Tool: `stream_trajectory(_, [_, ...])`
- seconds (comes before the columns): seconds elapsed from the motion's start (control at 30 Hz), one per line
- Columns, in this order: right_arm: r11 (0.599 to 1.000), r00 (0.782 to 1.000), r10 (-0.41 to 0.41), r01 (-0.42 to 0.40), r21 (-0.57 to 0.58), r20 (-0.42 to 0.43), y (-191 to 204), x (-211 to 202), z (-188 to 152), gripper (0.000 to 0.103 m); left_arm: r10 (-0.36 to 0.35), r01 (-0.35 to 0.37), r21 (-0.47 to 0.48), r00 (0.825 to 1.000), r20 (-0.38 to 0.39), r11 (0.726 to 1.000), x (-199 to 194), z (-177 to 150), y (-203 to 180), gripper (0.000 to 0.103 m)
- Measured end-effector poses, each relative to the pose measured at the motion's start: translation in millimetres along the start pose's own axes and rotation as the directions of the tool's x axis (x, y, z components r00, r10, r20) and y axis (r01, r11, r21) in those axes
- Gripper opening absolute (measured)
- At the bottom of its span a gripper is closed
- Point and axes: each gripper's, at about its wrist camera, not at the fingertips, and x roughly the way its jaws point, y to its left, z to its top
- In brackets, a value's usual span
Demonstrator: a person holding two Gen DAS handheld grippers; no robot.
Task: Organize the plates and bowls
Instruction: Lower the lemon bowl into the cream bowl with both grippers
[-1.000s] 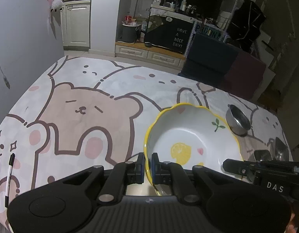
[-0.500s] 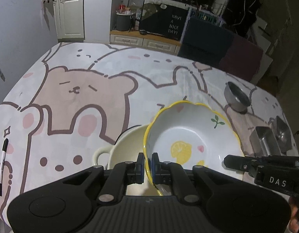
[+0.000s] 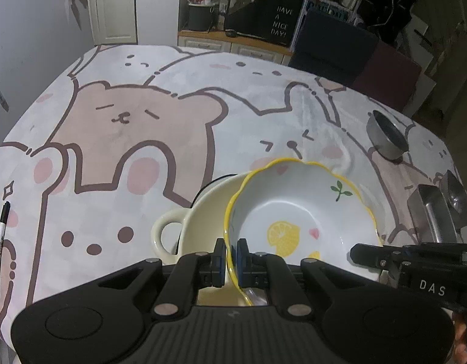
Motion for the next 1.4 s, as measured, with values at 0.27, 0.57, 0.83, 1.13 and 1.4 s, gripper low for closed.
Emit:
stream_trajectory(0.27, [1.000, 0.999, -0.027, 0.027, -0.006, -0.035, 4, 14, 1, 0.014, 0.018, -0.018, 0.011, 1.000, -0.020, 1.000, 12, 5, 0, 0.007])
stream_trajectory(0.57, [0.999, 0.998, -0.037, 0.036, -0.012, -0.055, 7, 20, 4, 0.014, 0.020, -0.020, 0.004, 0.999, -0.032, 1.000, 18, 8, 5, 0.007])
stream_trajectory(0.83, [0.998, 0.995, -0.050, 0.048, -0.030, -0.081, 12, 28, 5, 0.014, 0.034, -0.033, 0.014, 0.998, -0.055, 0.999, 23, 7, 10, 0.007])
stream_trajectory(1.13, [0.997, 0.993, -0.069, 0.065, -0.047, -0.091, 16, 34, 9, 0.014, 0.034, -0.032, 0.025, 0.996, -0.085, 0.999, 31, 6, 13, 0.008])
stream_trajectory(1.4, [0.995, 0.991, -0.086, 0.080, -0.055, -0.099, 15, 37, 8, 0.014, 0.038, -0.032, 0.059, 0.994, -0.105, 0.998, 38, 4, 9, 0.010])
